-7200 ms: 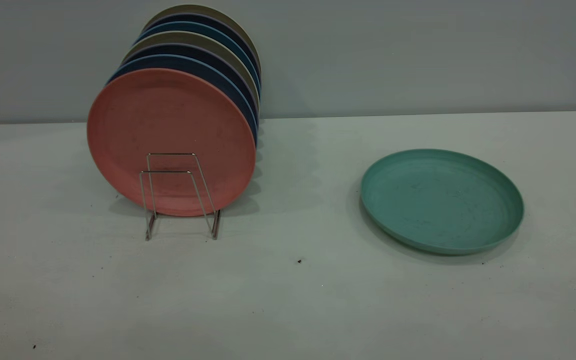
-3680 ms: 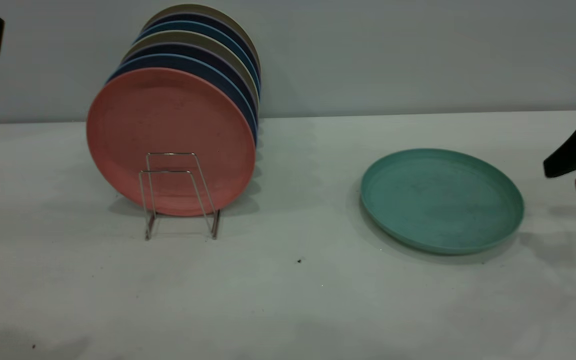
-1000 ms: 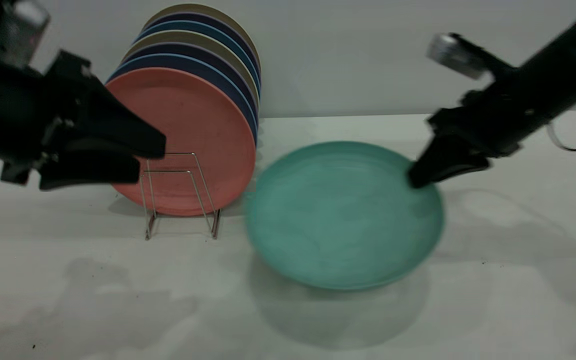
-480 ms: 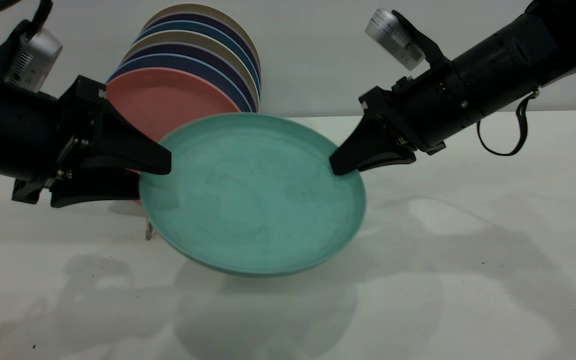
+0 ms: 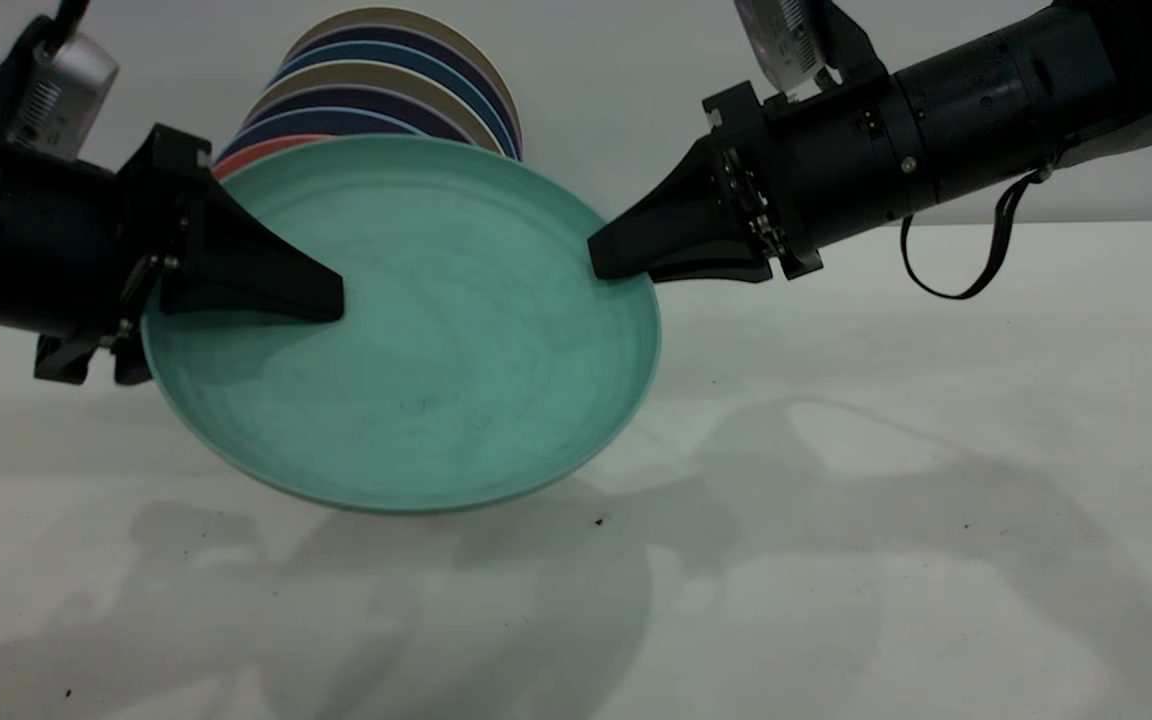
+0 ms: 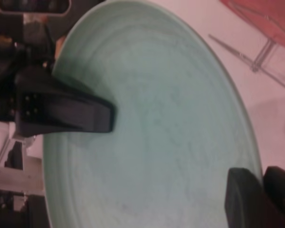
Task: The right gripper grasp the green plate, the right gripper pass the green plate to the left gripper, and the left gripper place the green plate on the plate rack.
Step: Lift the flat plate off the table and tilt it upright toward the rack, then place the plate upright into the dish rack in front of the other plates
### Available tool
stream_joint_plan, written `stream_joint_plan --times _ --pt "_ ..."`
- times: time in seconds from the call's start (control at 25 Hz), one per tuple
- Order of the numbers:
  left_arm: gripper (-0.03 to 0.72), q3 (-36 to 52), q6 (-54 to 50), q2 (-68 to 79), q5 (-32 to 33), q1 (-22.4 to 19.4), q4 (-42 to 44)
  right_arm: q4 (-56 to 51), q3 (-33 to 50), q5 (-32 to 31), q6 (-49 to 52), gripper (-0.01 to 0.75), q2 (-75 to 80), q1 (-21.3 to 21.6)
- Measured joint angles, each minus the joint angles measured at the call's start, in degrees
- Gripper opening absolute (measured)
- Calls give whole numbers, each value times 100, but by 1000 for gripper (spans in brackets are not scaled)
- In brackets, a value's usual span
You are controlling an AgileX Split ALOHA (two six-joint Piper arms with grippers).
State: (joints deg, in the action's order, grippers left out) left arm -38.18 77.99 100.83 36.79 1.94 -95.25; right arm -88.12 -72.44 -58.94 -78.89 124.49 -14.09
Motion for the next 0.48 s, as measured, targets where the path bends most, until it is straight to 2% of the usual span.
stream_joint_plan --times 0.12,0.16,0.24,0.36,0.48 --pt "165 0 84 0 109 0 -53 -7 0 79 37 70 0 0" --pt "130 0 113 0 141 0 -76 20 0 158 79 96 0 0" --pt "133 0 185 0 6 0 -28 73 0 231 116 171 -2 34" --pt "133 -27 295 4 -347 0 77 284 0 267 142 363 -7 214" --pt "133 -298 299 -12 -559 0 717 570 0 234 261 570 -7 536"
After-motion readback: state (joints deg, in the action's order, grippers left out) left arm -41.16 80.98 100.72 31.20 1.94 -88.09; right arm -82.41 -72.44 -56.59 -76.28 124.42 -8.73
